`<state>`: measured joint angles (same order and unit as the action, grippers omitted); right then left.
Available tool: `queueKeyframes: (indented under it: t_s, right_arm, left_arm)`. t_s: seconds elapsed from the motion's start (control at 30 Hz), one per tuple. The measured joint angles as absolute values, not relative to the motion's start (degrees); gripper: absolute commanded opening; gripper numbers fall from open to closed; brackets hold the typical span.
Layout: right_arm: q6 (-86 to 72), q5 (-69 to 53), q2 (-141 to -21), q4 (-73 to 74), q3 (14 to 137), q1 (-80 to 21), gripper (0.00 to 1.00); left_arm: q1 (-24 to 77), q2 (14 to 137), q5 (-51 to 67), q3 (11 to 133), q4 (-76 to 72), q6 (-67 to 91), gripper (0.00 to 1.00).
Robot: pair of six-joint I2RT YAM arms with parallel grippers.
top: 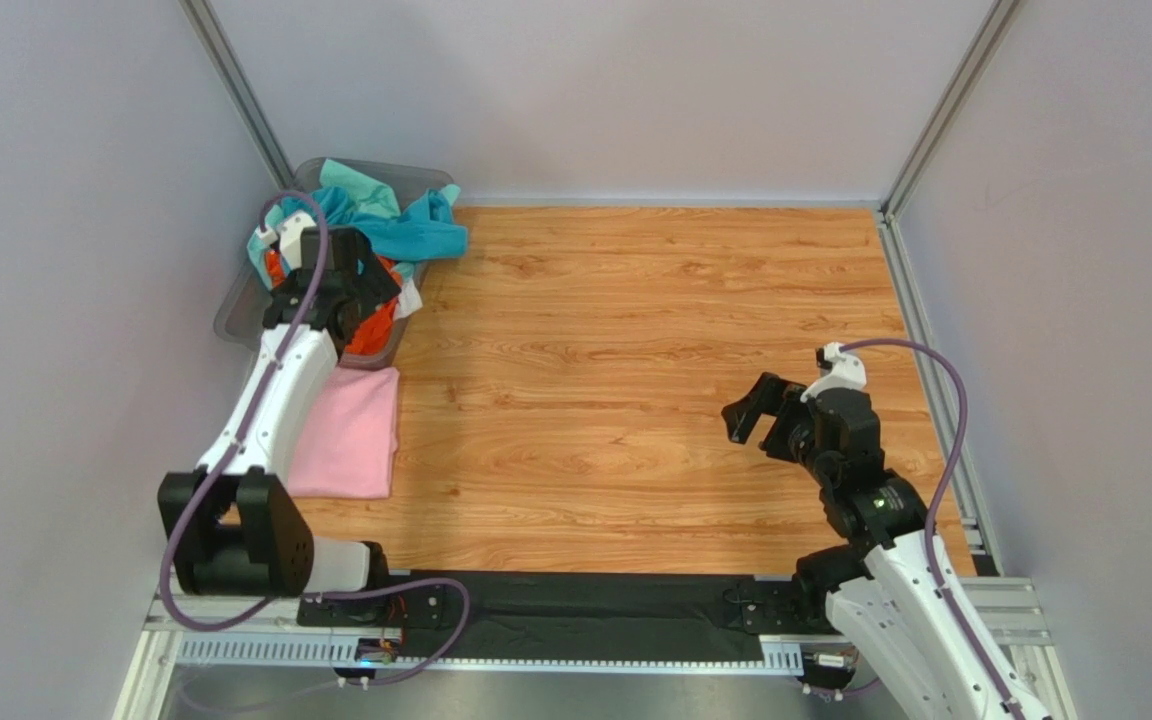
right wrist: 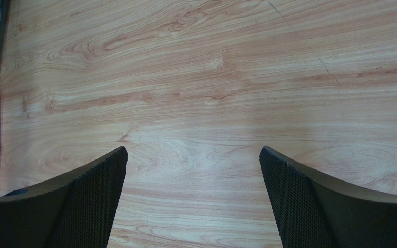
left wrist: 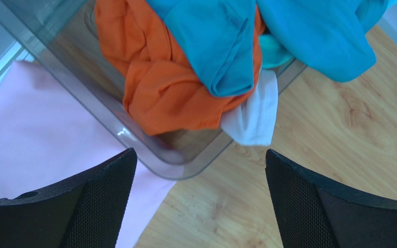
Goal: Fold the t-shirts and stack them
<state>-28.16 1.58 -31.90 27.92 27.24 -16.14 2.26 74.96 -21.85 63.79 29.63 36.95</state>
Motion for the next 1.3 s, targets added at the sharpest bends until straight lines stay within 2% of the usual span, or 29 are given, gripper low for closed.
queueKeyframes:
  t_s: [0.17,0.57,0.83,0.93,1.0,1.03,1.07,1.1,1.3]
  right_arm:
    - [-28.0,1.3,-31.9,27.4,27.2,-16.1,1.00]
    - [-27.6,1.1,-33.9,26.1,27.2,-16.1,1.00]
    - [-27.3,1.1,-36.7,25.8,27.2,-16.1,1.00]
    - [-27.2,1.2,-36.7,25.8,27.2,-16.1,1.00]
    - [-27.2,1.2,-36.7,25.8,27.2,-16.1,1.00]
    - [-27.2,1.2,-36.7,25.8,27.2,-16.1,1.00]
    - [-27.2,1.2,-36.7,25.8,27.2,-16.1,1.00]
    - [-27.2,1.2,-36.7,25.8,27.2,-16.1,1.00]
    - [-27.2,1.2,-36.1,25.9,27.2,-16.1,1.00]
  left_arm:
    - [-1.7,85.2,-18.0,72.6,27.6,34.4,0.98]
    - [-3.3,108.7,-14.2,93.3,27.6,30.1,0.81]
    - [-4.8,118.2,-15.4,102.3,29.4,29.6,0.72]
    - [-5.1,119.8,-15.6,103.2,30.5,29.7,0.59]
    - [-5.2,120.4,-15.9,103.1,31.6,30.0,0.44]
    - [-5.3,120.4,-16.2,103.1,32.1,30.0,0.33]
    - [-5.3,120.4,-16.4,103.0,32.4,29.9,0.12]
    - [-5.3,120.4,-16.6,103.0,32.5,30.2,0.00]
    - [-5.3,119.8,-17.0,102.5,33.3,29.6,0.00]
